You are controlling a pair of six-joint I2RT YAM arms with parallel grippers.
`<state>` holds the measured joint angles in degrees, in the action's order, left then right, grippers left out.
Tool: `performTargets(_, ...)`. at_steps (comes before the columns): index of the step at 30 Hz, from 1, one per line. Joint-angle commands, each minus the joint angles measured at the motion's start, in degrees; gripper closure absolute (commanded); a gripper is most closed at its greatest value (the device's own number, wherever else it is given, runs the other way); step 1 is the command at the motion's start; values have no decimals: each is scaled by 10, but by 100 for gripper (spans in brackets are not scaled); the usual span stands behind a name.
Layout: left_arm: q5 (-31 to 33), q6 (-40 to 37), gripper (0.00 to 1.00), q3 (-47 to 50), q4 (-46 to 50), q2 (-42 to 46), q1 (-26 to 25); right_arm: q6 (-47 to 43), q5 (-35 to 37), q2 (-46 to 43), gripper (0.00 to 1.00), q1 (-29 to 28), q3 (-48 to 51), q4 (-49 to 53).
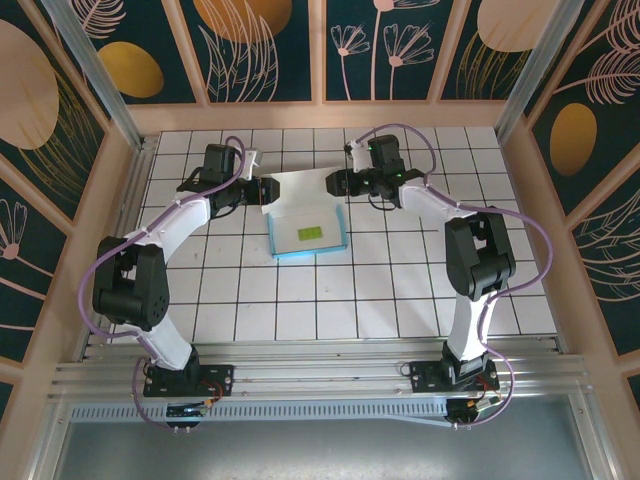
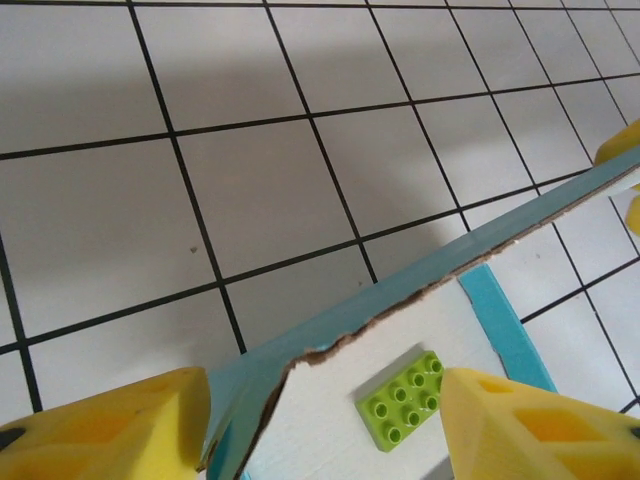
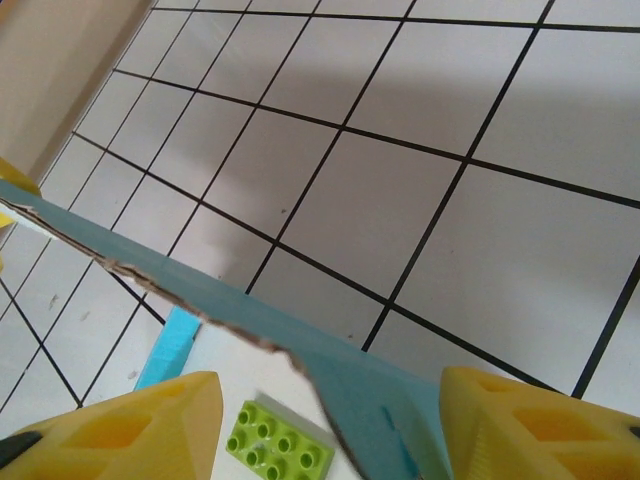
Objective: Fold the paper box
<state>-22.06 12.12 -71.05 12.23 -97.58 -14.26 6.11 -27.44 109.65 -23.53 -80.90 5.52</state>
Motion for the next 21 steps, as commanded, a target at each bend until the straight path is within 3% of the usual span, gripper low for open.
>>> performTargets(1,-27,15,39,3,-1,1,-2,26,27,-19,41,-11,9,-17)
performTargets(21,-57,106,37,83,-75,36,-14,175,67,-40,43,-42,69,-64)
